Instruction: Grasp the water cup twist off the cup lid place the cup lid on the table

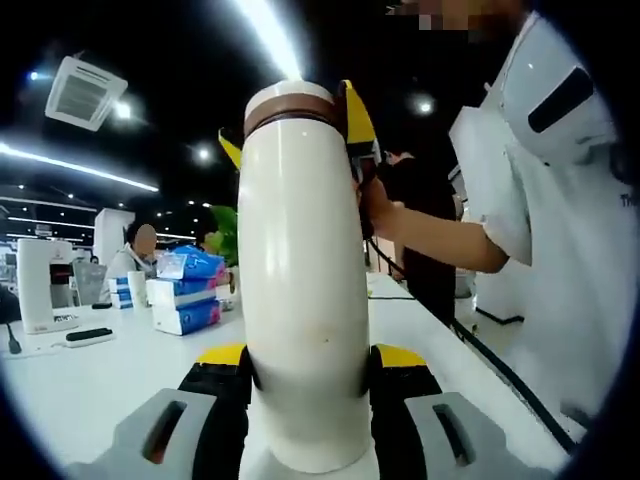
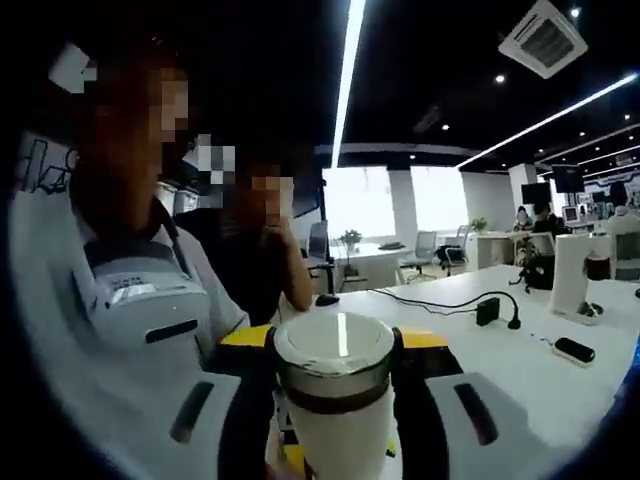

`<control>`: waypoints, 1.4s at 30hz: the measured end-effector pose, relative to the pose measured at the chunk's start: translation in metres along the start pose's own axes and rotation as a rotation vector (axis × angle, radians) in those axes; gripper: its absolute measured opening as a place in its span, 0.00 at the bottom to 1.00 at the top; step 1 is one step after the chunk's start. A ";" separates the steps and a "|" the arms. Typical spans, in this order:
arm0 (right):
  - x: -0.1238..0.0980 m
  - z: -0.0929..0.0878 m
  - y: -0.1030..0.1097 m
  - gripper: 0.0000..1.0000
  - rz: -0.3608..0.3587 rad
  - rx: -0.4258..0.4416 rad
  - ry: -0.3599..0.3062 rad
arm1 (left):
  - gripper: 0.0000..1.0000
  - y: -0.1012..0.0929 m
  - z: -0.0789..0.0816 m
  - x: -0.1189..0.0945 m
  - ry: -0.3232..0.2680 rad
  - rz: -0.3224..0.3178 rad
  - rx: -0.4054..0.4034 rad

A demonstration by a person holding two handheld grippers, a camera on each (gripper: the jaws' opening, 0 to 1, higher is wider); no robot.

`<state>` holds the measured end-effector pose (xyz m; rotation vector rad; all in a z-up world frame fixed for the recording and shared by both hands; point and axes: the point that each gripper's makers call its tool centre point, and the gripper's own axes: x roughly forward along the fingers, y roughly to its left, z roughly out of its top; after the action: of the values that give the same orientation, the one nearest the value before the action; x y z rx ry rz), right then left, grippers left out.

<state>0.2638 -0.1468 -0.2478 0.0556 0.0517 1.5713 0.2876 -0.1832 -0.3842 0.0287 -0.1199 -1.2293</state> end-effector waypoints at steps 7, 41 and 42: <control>-0.004 0.000 -0.002 0.65 -0.140 -0.017 0.021 | 0.48 -0.001 0.000 0.000 0.000 -0.004 0.005; -0.022 0.010 -0.017 0.64 -0.834 -0.032 -0.020 | 0.48 0.005 0.003 0.004 0.002 -0.001 0.014; -0.020 0.008 -0.020 0.64 -0.831 -0.029 0.003 | 0.48 0.005 0.003 0.005 0.003 0.000 0.014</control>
<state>0.2841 -0.1667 -0.2414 0.0053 0.0460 0.7416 0.2934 -0.1858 -0.3804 0.0422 -0.1261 -1.2288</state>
